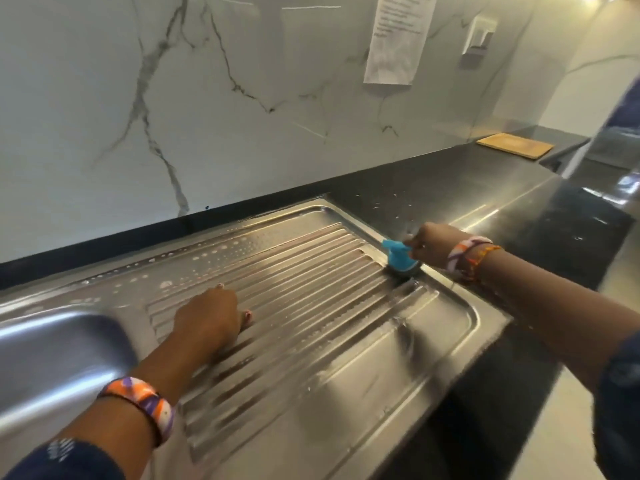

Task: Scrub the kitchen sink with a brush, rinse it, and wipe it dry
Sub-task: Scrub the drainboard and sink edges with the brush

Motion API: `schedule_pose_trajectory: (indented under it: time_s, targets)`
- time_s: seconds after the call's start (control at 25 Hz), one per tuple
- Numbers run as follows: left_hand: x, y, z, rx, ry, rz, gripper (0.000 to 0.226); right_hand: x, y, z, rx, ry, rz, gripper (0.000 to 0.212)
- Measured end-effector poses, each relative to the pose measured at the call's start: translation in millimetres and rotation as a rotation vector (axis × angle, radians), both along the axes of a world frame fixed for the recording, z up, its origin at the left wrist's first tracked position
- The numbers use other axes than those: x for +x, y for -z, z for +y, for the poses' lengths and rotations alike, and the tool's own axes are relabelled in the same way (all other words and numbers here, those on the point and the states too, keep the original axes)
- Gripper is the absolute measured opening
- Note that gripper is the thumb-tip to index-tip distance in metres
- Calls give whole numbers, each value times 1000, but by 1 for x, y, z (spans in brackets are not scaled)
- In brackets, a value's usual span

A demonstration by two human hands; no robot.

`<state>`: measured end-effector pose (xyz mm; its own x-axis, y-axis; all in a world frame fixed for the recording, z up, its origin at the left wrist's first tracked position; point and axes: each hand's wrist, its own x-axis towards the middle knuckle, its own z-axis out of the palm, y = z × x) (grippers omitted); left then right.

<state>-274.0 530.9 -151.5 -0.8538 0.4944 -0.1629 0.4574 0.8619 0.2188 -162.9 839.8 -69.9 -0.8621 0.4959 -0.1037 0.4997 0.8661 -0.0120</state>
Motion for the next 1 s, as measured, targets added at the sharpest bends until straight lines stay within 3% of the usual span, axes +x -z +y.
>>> schedule_pose_trajectory:
  time_s: [0.2, 0.32, 0.48, 0.64, 0.76, 1.0]
  targets:
    - [32, -4, -18, -73, 22, -7, 16, 101, -5, -19, -23, 124, -33, 32]
    - [50, -10, -32, -148, 23, 5, 17, 132, -5, -47, -136, 158, 28, 34]
    - [78, -15, -65, -131, -10, -47, 22, 136, -9, -120, -276, -88, 53, 35]
    - [110, -25, -122, -86, -72, -33, 35, 121, 4, -217, -562, -288, 144, 34]
    - [134, -38, -181, -101, -210, 30, 50, 93, 14, -285, -666, -429, 185, 31]
    - [185, -55, -344, -113, -533, 55, 52, 47, 6, -458, -875, -718, 95, 34]
